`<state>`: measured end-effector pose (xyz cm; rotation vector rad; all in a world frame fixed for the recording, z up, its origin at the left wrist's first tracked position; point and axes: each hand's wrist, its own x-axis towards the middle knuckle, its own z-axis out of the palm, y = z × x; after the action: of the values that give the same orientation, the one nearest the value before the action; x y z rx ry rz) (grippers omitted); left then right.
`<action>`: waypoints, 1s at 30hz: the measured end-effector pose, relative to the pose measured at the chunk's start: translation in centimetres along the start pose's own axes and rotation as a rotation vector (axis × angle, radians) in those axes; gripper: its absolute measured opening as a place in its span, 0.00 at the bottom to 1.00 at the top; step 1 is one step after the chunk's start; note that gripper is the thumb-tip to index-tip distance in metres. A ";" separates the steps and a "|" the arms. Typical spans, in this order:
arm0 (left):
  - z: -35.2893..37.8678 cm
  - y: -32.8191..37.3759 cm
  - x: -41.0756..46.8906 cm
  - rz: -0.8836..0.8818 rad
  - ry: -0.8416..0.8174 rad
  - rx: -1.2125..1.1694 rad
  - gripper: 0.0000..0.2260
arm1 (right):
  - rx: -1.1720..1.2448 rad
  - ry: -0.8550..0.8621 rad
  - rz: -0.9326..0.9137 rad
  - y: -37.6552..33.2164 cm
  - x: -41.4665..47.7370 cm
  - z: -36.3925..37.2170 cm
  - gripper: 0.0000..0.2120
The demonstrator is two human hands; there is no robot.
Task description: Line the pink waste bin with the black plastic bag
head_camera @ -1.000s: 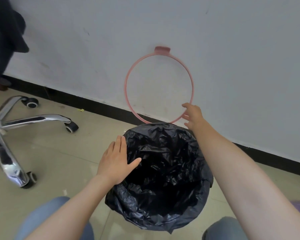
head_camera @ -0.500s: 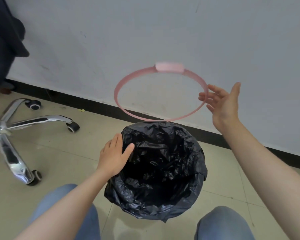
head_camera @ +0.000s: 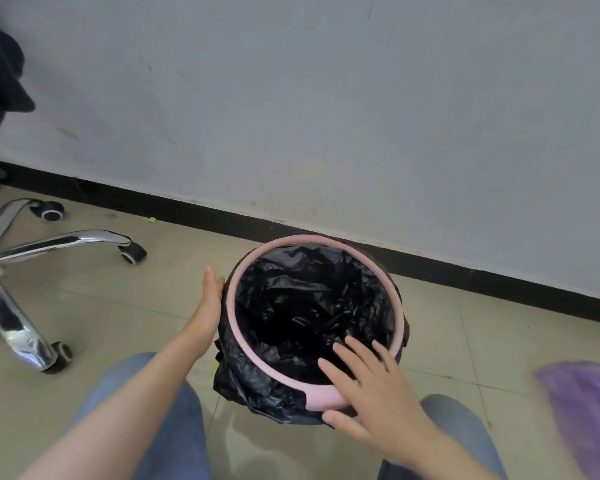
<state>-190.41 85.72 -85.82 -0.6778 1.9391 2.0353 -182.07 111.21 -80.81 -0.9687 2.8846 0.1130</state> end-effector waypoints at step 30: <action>1.4 -1.4 -0.2 0.584 0.182 1.371 0.30 | 0.967 0.537 0.253 1.1 9.8 -6.0 0.15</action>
<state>-189.82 87.24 -86.90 0.0834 3.1303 0.3463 -190.98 105.61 -75.91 -0.4631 2.8252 -1.5579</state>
